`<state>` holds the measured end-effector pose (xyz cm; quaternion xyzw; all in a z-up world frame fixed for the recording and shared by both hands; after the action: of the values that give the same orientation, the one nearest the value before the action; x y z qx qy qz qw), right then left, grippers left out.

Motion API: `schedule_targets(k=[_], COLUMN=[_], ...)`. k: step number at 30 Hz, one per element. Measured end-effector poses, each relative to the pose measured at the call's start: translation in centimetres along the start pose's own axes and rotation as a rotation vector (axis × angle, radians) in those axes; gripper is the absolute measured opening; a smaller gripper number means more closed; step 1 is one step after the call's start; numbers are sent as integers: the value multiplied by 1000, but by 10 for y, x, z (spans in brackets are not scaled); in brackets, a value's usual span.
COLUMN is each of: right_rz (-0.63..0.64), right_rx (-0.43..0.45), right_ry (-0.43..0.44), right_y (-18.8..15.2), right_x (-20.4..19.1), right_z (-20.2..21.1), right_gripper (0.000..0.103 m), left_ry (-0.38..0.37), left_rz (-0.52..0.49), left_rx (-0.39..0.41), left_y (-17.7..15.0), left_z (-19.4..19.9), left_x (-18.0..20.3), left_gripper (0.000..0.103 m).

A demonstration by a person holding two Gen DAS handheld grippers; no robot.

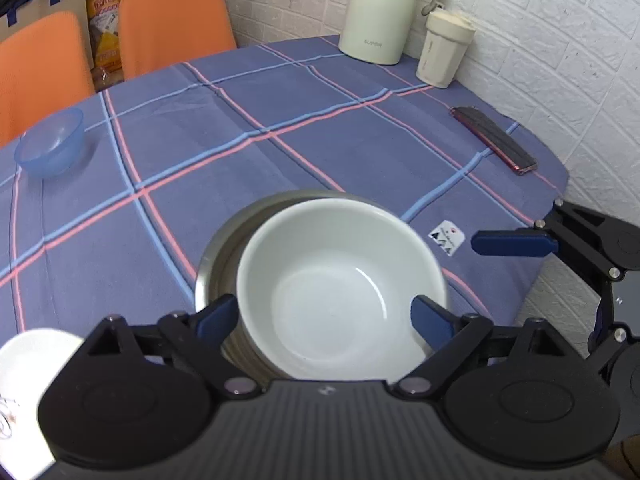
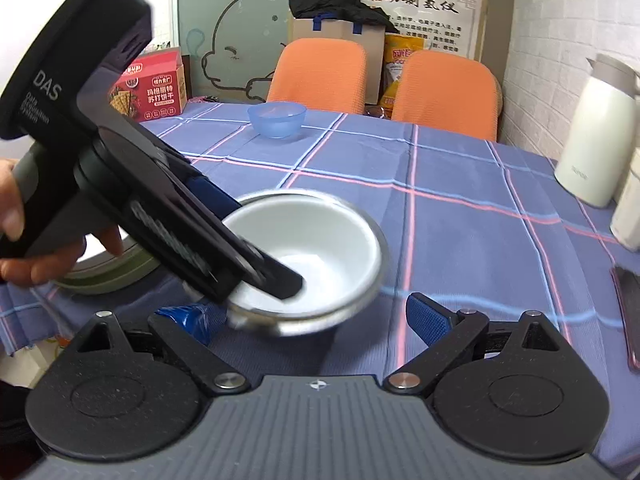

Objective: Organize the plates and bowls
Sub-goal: 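Lower the white bowl into the steel bowl with the left tool, then open the left tool and withdraw it from the bowls, then move the left tool to the rim of the blue plastic bowl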

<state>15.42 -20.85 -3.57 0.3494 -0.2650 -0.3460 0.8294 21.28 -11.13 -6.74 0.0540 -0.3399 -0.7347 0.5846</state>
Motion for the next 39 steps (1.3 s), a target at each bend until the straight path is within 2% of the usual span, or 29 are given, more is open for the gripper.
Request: schedule_targets(k=[7, 10, 23, 32, 35, 39], right_rz=[-104, -112, -112, -67, -40, 3], right_rx=[45, 39, 15, 39, 31, 18], right_ry=[14, 19, 31, 67, 98, 125], right_y=[-5, -3, 15, 71, 99, 140], right_x=[-3, -3, 3, 0, -4, -10], right_z=[19, 17, 1, -27, -46, -79], right_gripper=[84, 84, 84, 85, 85, 85], left_ry=[-32, -21, 199, 268, 250, 214], left_rz=[44, 66, 146, 175, 187, 234], left_rx=[71, 102, 187, 266, 294, 275], left_y=[-1, 4, 21, 53, 70, 93], left_z=[32, 46, 108, 139, 138, 117], left_x=[-2, -11, -120, -169, -180, -194], left_gripper=[96, 96, 97, 97, 97, 97])
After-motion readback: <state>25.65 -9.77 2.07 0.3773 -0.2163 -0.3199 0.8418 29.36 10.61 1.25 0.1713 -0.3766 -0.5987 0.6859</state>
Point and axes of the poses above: each gripper's, at about its wrist camera, not at the fingertips, and z roughly against the way its jaws point, x to its right, y to its top, the point moved 9 cm from there along -z, roughly the way its jaws point, and after that the axes turned 14 degrees about z, right-handed, at the moved point
